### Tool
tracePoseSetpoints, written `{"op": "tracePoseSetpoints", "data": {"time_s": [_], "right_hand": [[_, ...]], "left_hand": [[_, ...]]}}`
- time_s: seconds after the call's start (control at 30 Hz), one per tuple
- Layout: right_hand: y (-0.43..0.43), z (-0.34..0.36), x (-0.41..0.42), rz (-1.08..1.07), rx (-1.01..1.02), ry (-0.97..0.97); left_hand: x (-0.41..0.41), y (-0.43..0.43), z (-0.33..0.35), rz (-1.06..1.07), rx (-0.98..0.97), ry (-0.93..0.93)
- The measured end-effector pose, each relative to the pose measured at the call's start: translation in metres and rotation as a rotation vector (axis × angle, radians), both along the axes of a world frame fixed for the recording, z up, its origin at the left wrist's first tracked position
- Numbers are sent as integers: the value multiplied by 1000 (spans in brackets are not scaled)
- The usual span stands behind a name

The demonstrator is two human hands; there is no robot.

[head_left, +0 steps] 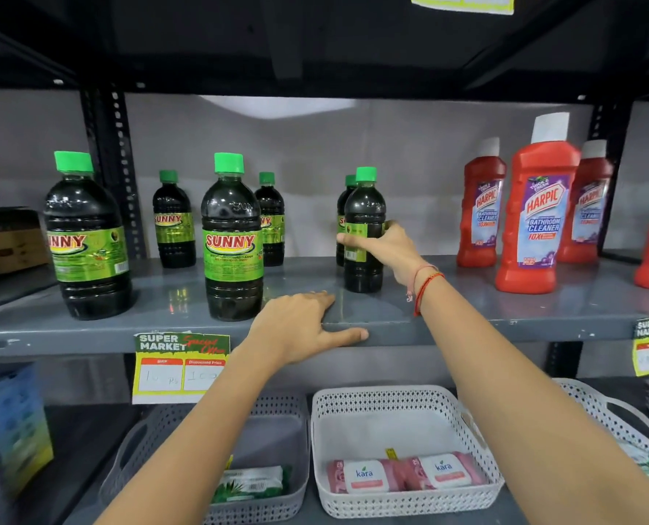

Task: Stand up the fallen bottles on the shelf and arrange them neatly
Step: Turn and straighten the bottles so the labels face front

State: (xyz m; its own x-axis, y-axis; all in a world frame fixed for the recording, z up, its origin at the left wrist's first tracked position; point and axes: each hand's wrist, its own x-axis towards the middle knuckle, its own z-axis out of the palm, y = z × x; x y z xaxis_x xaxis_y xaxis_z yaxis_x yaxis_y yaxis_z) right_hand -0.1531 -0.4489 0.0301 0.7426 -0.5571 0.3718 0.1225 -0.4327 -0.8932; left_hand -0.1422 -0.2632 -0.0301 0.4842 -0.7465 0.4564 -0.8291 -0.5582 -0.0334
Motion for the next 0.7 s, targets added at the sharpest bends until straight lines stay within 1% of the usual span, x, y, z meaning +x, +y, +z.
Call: {"op": "tracePoseSetpoints", "data": {"time_s": [0.1,0.17,0.2,0.23,0.33,0.37,0.4,0.43,0.5,0.53,0.57,0.6,0.7], "right_hand": [[-7,5,-11,256,76,105],[-14,2,-15,316,122,124],[-16,0,-16,302,113,100],[-17,-2,-13,240,65,80],[-9,-5,-4,-56,-200,93],[-7,-5,-2,-98,-254,107],[-6,-4,-1,-64,-253,116],[-7,-2,-3,29,-193,112],[-8,2,-12,199,1,121],[-11,3,-16,214,74,121],[-15,2,-17,198,109,94],[-17,1,-17,138,100,59],[-9,-8,-5,-179,-145,26]], "left_hand": [[-1,-1,0,-4,-9,-8],[-1,-2,0,-1,-16,-17],[-1,-2,-1,-3,-20,-18],[-1,-2,-1,-6,-24,-16],[-2,-3,-1,-1,-36,-1],[-2,-3,-1,5,-41,0],[-2,-3,-2,9,-45,-2],[-1,-3,-2,11,-47,-5],[0,-3,-3,8,-53,-11],[0,-4,-3,5,-56,-12],[0,-4,-3,3,-60,-13],[0,-4,-4,3,-65,-13],[-1,-4,-4,0,-75,-16]]}}
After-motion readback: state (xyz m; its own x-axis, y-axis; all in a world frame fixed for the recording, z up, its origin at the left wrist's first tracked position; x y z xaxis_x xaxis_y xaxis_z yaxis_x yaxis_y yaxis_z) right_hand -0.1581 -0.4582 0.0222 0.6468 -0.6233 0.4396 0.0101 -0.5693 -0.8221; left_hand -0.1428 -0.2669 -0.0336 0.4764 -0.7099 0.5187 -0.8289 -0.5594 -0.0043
